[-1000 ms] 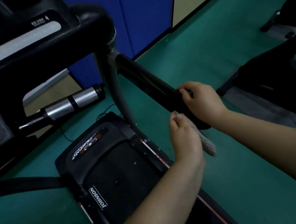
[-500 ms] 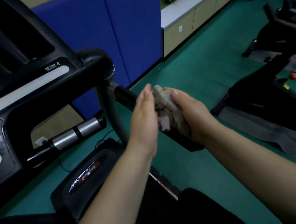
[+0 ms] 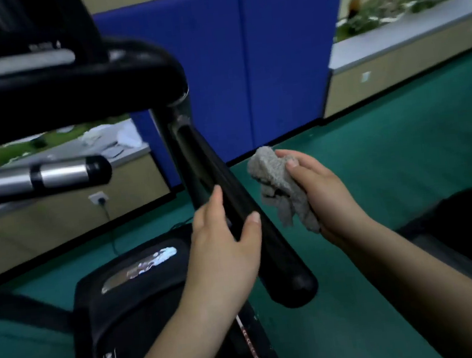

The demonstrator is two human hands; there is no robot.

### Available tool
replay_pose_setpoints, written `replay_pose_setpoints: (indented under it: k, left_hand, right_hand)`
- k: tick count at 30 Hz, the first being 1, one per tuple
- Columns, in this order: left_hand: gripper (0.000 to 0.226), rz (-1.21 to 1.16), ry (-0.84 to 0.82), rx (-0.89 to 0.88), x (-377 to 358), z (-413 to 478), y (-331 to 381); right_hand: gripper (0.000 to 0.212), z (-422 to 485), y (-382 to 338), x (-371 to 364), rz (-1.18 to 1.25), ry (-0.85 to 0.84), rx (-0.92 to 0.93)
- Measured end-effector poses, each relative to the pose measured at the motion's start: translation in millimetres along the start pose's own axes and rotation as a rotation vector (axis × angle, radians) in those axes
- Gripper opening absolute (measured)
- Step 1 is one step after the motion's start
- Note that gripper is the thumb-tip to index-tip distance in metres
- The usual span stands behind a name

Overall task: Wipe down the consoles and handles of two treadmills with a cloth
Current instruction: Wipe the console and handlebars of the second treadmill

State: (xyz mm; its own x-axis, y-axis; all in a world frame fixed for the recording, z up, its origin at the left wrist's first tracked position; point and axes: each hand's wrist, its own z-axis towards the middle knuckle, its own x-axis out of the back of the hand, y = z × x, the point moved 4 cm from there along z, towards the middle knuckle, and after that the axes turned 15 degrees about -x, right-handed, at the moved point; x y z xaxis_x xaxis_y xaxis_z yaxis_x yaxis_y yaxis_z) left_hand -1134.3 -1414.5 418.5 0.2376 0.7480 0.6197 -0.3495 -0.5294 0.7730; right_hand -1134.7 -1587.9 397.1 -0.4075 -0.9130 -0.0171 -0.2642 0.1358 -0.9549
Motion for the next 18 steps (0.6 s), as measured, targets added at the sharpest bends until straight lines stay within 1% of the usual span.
replay_pose_setpoints:
  k: [2,4,5,7,10,14,16,18]
  left_hand:
    - [0.062,-0.066,0.172,0.067,-13.3,-8.5,-3.1]
    - [0.051,-0.158,0.312,0.126,-18.7,-19.6,0.1]
    - [0.045,-0.160,0.344,0.154,-21.8,-27.0,6.5]
    - [0.038,-0.124,0.379,0.209,-25.9,-39.9,20.5]
    - [0.040,-0.072,0.400,0.270,-29.6,-49.5,37.0]
    - [0.042,0.020,0.451,0.297,-34.5,-51.9,46.4]
    - [0.043,0.049,0.477,0.307,-36.1,-52.4,46.8]
    - [0.043,0.070,0.487,0.305,-38.2,-53.2,46.2]
  right_hand:
    - [0.025,0.2,24.1,-1.6,-0.003,-0.180,-0.009]
    - [0.031,-10.3,44.3,-2.7,0.045,-0.325,-0.025]
    - [0.033,-20.8,51.6,0.0,0.068,-0.395,-0.034]
    - [0.034,-44.2,58.7,9.3,0.120,-0.483,-0.030]
    - [0.034,-73.6,53.2,21.3,0.182,-0.554,0.035]
    - [0.038,-81.0,49.6,13.6,0.126,-0.592,0.105]
    - [0.037,-81.1,48.9,2.9,0.120,-0.630,0.111]
    - [0.039,-79.5,47.3,-4.8,0.166,-0.670,0.092]
